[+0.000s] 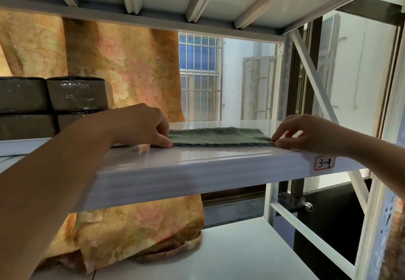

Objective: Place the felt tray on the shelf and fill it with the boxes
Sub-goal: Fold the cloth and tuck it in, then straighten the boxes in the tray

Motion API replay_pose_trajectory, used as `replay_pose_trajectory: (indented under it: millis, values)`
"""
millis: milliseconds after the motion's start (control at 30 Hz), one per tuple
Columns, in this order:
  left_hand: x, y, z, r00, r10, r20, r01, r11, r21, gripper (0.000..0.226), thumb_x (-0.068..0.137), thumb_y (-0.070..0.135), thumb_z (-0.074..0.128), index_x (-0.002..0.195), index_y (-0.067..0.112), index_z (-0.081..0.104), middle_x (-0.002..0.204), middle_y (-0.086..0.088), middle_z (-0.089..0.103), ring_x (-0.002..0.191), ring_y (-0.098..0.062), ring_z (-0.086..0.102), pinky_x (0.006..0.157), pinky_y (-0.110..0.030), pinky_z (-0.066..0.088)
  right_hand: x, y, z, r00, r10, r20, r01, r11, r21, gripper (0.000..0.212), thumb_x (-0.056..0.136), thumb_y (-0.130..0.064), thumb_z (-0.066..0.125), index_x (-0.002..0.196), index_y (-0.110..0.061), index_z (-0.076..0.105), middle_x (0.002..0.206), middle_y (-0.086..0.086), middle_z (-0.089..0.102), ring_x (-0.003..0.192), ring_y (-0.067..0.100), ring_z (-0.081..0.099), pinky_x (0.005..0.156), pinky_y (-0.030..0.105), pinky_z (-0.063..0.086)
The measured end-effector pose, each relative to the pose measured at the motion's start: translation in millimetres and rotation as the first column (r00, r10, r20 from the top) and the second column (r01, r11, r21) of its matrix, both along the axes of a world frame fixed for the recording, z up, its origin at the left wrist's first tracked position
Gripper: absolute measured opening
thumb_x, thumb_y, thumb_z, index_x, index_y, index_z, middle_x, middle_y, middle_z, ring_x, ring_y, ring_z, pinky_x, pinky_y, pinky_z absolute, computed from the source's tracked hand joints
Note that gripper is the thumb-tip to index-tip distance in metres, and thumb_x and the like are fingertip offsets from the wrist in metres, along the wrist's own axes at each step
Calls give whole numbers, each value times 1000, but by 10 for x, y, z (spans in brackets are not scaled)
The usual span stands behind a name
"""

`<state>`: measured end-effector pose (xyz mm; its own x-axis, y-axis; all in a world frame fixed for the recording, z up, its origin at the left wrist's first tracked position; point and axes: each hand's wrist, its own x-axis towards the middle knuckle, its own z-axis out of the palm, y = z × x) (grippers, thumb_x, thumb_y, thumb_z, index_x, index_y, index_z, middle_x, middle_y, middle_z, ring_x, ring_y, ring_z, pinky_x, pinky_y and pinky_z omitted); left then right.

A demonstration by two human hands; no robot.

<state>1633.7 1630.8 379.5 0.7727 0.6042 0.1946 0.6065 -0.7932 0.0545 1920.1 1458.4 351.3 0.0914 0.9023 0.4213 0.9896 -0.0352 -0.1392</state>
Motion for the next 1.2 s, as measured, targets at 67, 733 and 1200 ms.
replay_pose_trajectory:
  millis: [67,733,1200]
  values:
    - [-6,7,2,1000,5,-22,-4,1000,26,17,85,40,64,90,26,71,90,11,69,77,-3,59,63,-17,40,6,21,-12,1000,-10,21,10,1000,19,19,83,-29,66,79,-45,57,91,-20,55,83,5,61,74,19,48]
    - [50,14,126,558,55,828,270,932,-244,8,97,9,48,95,12,56,69,-4,55,36,-5,55,46,-22,49,-213,187,223,413,265,-871,149,924,352,18,99,-19,42,93,-11,56,84,11,57,43,10,59,42,18,51]
    - [79,145,129,413,176,894,380,858,-345,19,96,14,50,79,10,56,93,-14,62,71,-9,70,69,-16,58,-147,388,275,561,324,-762,-2,921,390,33,83,12,57,105,-12,58,108,8,57,99,20,60,74,19,59]
